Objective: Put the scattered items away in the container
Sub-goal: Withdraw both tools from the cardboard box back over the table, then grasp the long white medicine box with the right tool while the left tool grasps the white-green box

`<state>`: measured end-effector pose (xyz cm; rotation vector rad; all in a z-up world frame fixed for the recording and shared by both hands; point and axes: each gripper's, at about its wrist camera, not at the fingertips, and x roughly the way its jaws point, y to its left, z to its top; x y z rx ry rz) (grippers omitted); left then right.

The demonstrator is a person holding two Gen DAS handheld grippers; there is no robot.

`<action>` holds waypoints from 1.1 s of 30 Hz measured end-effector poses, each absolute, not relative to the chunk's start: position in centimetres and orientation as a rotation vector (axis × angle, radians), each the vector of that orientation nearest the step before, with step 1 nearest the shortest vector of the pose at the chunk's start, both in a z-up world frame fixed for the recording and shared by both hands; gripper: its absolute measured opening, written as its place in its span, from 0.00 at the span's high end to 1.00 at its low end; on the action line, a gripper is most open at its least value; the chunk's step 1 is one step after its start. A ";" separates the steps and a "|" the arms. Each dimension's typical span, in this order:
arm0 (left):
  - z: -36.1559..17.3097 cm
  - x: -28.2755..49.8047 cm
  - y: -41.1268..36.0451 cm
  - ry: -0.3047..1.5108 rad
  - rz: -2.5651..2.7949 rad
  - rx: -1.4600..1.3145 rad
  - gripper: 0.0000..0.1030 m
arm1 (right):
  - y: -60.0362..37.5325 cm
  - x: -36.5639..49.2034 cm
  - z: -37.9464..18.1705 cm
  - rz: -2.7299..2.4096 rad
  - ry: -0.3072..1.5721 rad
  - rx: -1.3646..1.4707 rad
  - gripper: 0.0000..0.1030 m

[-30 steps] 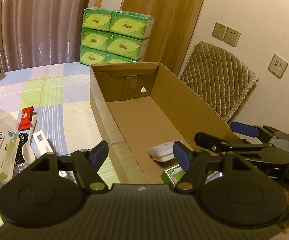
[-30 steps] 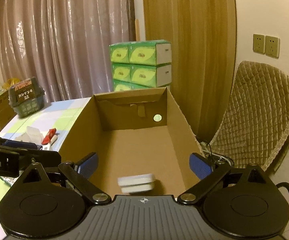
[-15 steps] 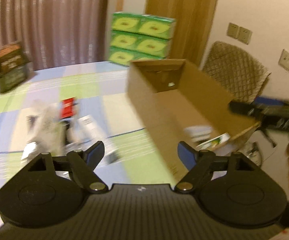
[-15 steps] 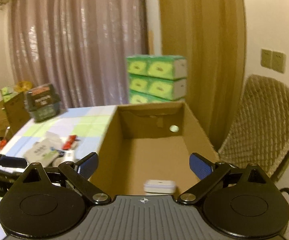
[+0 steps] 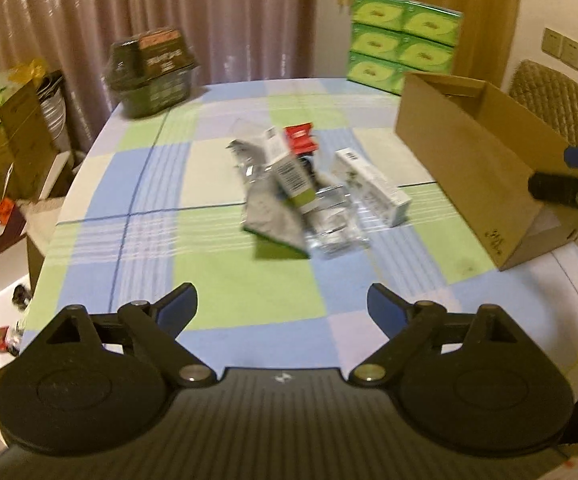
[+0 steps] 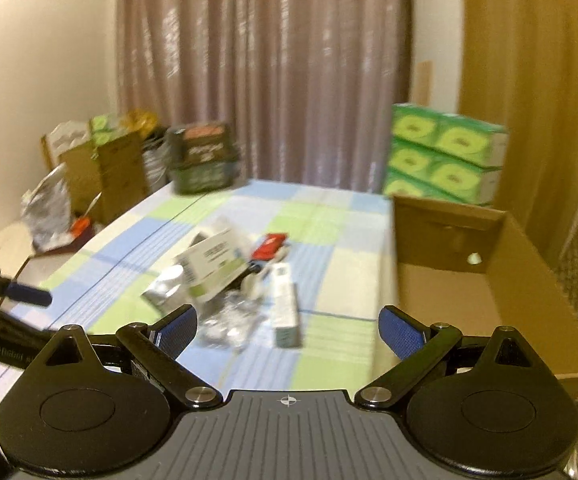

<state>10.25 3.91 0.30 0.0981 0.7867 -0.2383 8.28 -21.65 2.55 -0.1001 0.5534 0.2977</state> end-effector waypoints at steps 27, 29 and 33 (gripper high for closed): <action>-4.1 22.6 3.5 0.774 -0.349 0.057 0.23 | -19.3 20.6 -6.8 0.296 0.705 -0.205 0.08; -3.9 23.5 3.1 0.758 -0.362 0.037 0.27 | -19.4 21.3 -7.2 0.296 0.703 -0.203 0.08; -3.7 24.8 1.8 0.730 -0.370 0.051 0.41 | -19.5 22.6 -7.9 0.298 0.705 -0.201 0.08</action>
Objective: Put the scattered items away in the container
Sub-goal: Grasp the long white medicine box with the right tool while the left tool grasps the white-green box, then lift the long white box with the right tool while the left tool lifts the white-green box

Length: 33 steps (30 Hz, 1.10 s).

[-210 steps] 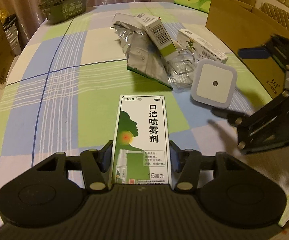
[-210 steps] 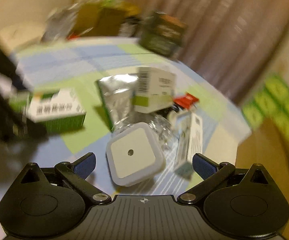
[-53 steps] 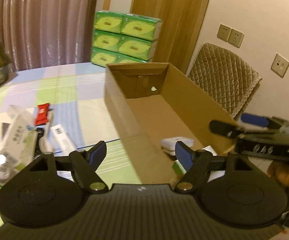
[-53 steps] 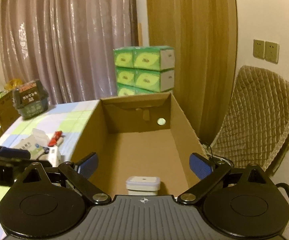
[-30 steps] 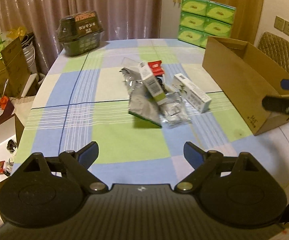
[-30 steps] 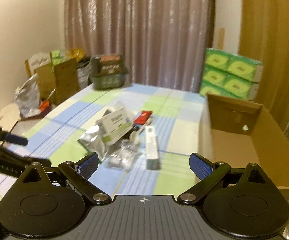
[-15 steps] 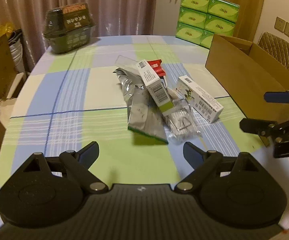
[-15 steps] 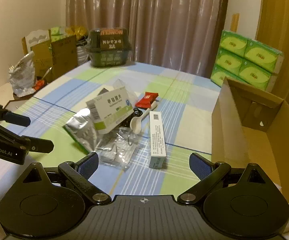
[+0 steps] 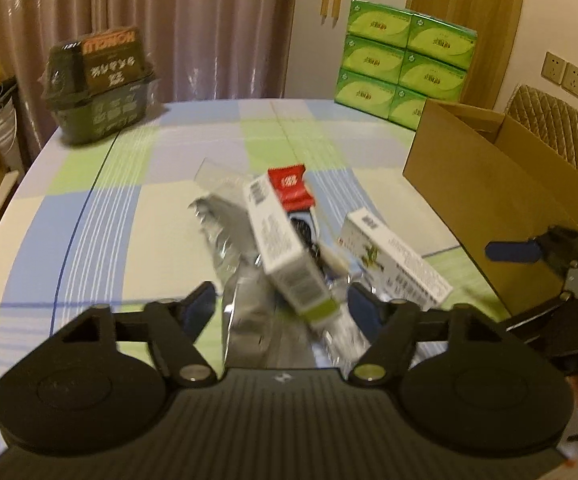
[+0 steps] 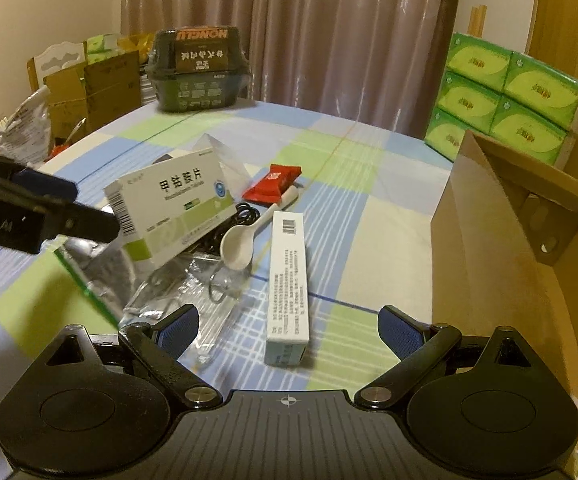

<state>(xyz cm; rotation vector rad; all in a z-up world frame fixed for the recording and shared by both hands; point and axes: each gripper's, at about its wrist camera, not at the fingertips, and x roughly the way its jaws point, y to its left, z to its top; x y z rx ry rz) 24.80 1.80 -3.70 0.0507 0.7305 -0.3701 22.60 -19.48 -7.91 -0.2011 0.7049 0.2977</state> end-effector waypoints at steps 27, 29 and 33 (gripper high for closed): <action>-2.9 17.0 -0.3 0.747 -0.320 0.162 0.81 | -20.4 16.1 -7.2 0.297 0.805 -0.120 0.78; -2.9 15.2 -0.3 0.757 -0.320 0.157 0.81 | -20.5 14.1 -7.0 0.294 0.812 -0.109 0.78; -2.6 11.8 -0.1 0.780 -0.303 0.143 0.81 | -20.9 10.4 -6.7 0.278 0.828 -0.074 0.78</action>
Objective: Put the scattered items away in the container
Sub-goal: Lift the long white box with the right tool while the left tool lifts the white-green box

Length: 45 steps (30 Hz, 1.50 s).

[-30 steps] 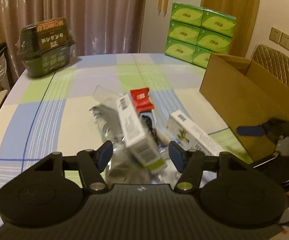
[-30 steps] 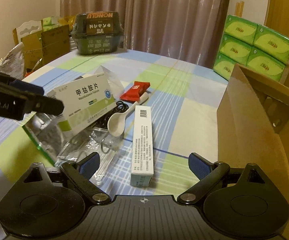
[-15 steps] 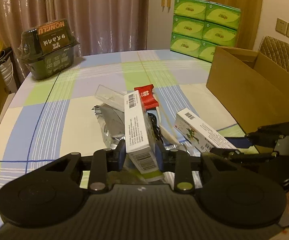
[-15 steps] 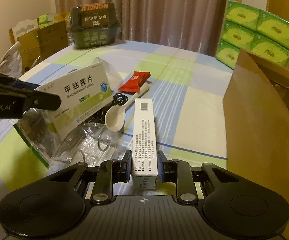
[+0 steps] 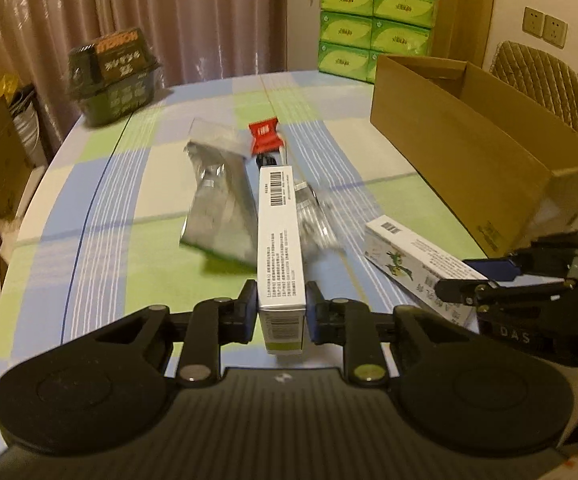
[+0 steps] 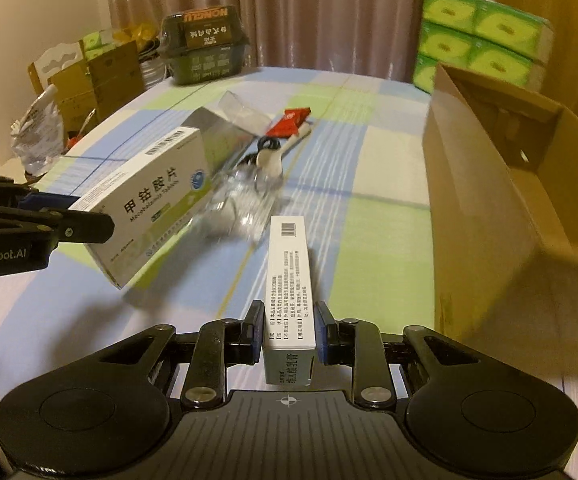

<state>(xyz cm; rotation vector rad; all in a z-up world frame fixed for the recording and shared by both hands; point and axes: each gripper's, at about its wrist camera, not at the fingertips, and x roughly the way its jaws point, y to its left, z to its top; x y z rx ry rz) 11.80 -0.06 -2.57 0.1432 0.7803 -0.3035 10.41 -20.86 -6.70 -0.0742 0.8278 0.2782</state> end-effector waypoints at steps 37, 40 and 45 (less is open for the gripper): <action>-5.2 13.9 -1.6 0.923 -0.358 0.248 0.80 | -19.8 10.4 -8.9 0.282 0.886 -0.095 0.78; -4.7 13.3 -1.4 0.912 -0.357 0.248 0.80 | -19.9 9.7 -8.2 0.278 0.865 -0.095 0.78; -4.1 12.3 -1.3 0.908 -0.360 0.246 0.80 | -20.0 8.7 -7.5 0.274 0.854 -0.086 0.78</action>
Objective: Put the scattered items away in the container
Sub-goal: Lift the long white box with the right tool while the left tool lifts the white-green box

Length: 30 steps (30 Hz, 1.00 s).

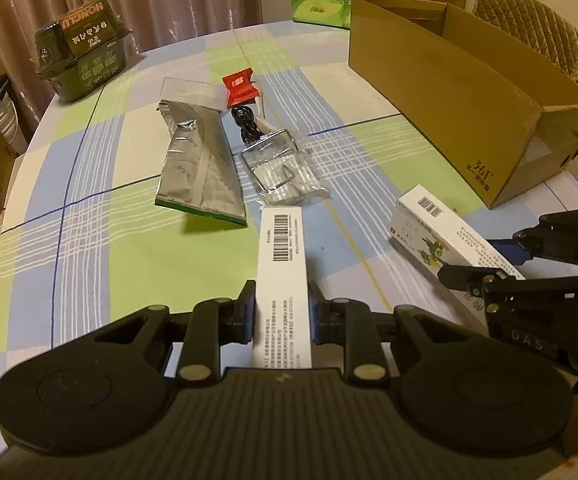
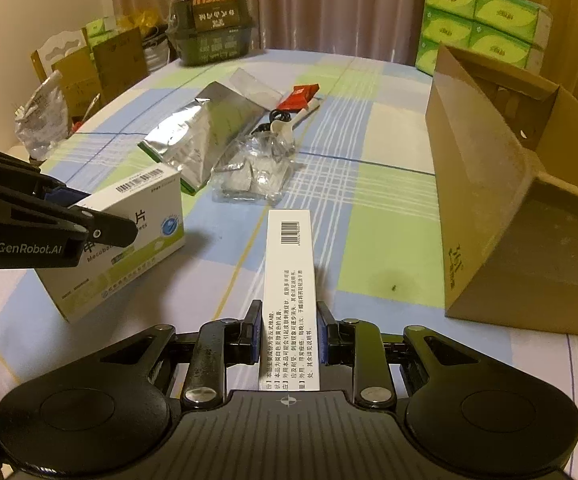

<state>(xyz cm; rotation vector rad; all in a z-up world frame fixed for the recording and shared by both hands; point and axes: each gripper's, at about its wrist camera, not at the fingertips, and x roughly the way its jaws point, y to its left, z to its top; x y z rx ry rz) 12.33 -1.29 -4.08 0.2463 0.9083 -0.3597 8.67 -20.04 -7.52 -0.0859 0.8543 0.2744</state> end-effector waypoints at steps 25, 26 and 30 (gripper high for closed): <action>-6.1 12.5 -2.0 1.022 -0.405 0.310 0.80 | -20.4 8.1 -8.2 0.273 0.873 -0.067 0.78; -6.0 12.4 -1.9 1.016 -0.404 0.307 0.80 | -20.4 8.1 -8.1 0.271 0.869 -0.067 0.78; -4.9 12.0 -1.7 0.994 -0.407 0.288 0.80 | -20.6 8.0 -7.4 0.270 0.849 -0.064 0.78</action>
